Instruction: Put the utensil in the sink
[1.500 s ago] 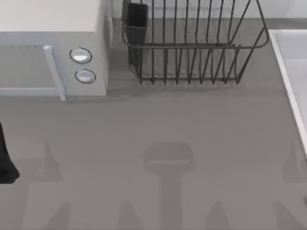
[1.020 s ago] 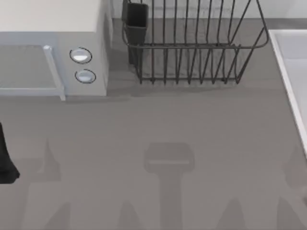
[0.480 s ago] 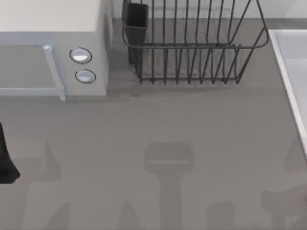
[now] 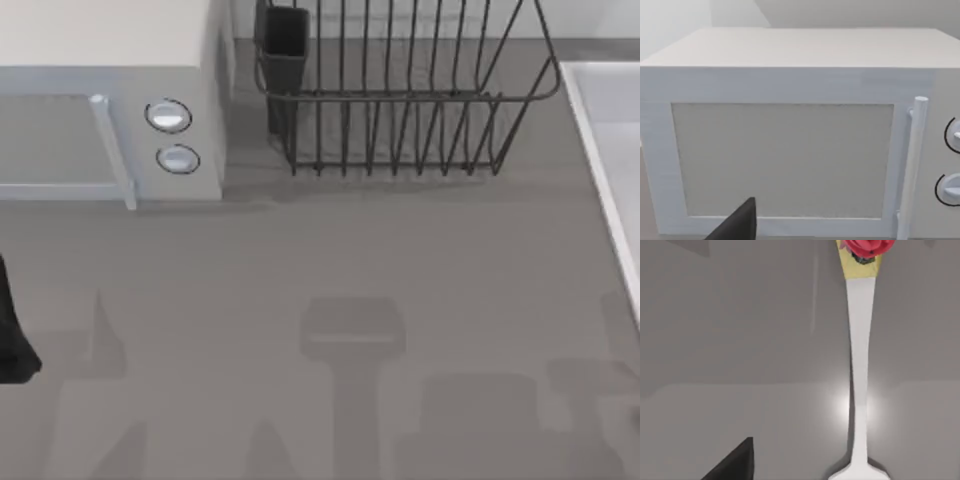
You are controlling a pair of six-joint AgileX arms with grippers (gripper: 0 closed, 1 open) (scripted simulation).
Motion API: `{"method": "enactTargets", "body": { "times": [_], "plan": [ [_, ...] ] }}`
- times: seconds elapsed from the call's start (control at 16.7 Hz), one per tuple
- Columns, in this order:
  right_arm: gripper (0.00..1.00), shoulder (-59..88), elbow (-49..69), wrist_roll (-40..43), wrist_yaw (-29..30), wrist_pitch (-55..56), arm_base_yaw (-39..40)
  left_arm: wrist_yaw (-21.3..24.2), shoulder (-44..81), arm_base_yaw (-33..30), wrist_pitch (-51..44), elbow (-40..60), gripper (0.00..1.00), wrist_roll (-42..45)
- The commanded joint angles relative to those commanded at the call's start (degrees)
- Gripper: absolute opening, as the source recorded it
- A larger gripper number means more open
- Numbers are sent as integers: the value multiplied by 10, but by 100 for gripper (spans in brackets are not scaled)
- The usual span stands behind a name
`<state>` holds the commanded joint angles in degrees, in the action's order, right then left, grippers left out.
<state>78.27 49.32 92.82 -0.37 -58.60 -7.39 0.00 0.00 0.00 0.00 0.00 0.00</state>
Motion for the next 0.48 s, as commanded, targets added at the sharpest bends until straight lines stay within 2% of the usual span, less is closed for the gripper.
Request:
{"method": "enactTargets", "body": {
  "times": [0.18, 0.48],
  "plan": [
    [100, 27, 21, 33, 1, -19, -3, 0, 0, 0, 0, 0, 100, 0],
    [100, 26, 19, 32, 0, -16, 0, 0, 0, 0, 0, 0, 100, 0]
  ]
}}
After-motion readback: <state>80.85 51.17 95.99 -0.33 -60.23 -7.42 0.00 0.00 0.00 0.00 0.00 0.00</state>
